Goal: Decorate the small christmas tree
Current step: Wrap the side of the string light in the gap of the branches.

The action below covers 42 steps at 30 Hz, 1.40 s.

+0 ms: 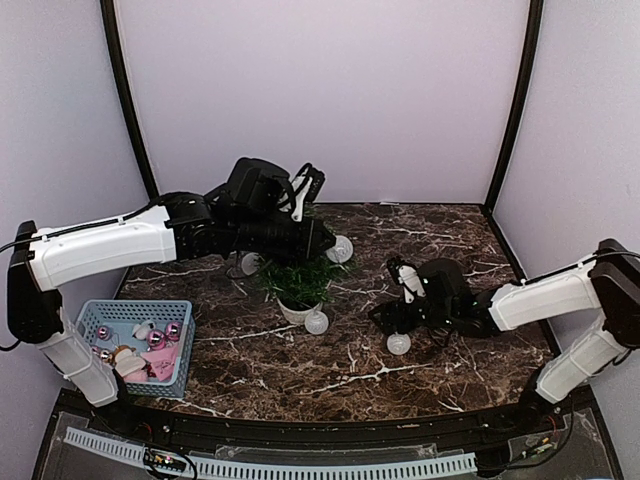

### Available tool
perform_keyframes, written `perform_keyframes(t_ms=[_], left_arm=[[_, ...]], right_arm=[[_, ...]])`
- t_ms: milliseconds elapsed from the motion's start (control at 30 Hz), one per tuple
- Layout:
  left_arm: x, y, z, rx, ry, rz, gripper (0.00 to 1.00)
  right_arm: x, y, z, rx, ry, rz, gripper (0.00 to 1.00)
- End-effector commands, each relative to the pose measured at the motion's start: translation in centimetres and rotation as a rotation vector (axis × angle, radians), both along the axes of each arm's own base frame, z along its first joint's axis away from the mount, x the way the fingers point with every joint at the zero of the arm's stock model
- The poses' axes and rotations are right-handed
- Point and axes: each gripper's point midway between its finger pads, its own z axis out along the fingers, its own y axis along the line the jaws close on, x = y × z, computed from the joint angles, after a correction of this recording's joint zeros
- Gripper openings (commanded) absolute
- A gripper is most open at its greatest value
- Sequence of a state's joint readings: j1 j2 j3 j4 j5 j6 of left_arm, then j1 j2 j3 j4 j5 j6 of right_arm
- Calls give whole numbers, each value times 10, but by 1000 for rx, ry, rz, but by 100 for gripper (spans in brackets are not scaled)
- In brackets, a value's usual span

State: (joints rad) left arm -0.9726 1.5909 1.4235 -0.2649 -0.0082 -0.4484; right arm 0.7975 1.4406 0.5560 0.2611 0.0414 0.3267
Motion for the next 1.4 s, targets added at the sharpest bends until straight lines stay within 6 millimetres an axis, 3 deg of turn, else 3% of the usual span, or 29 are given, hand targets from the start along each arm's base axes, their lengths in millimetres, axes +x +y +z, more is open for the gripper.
perform_keyframes(t_ms=[0, 67, 133, 233, 267, 300, 400, 567, 700, 933, 1100, 1233, 1267, 1367], left_arm=[[-4, 8, 10, -4, -11, -7, 0], [-5, 9, 8, -1, -6, -5, 0], [-5, 11, 9, -3, -7, 1, 0], [-7, 18, 7, 1, -5, 20, 0], [-7, 20, 7, -2, -4, 27, 0], [-8, 24, 4, 1, 2, 34, 0], [-11, 28, -1, 8, 10, 37, 3], [-17, 40, 7, 25, -26, 19, 42], [-31, 46, 28, -3, -88, -53, 60], [-59, 63, 56, -54, -183, -157, 73], [-86, 64, 67, -129, -210, -254, 70], [-129, 41, 50, -149, -273, -376, 68], [-134, 38, 32, -132, -264, -379, 67], [-158, 21, 11, -187, -309, -376, 66]], right_arm=[[19, 26, 14, 20, -115, 86, 83], [25, 32, 11, 17, -126, 95, 71], [24, 39, 11, 36, -116, 118, 51], [16, 35, 16, 60, -91, 116, 12], [9, 30, 17, 63, -76, 113, 3], [3, 26, 22, 73, -66, 108, 0], [-22, 17, 46, 118, -43, 128, 0], [-67, 16, 82, 172, 63, 230, 0], [-91, 20, 110, 201, 133, 314, 0], [-117, 49, 148, 287, 232, 488, 0], [-135, 70, 166, 343, 302, 567, 0], [-143, 86, 188, 436, 338, 584, 0], [-143, 89, 192, 457, 346, 579, 0], [-138, 97, 203, 519, 364, 531, 0]])
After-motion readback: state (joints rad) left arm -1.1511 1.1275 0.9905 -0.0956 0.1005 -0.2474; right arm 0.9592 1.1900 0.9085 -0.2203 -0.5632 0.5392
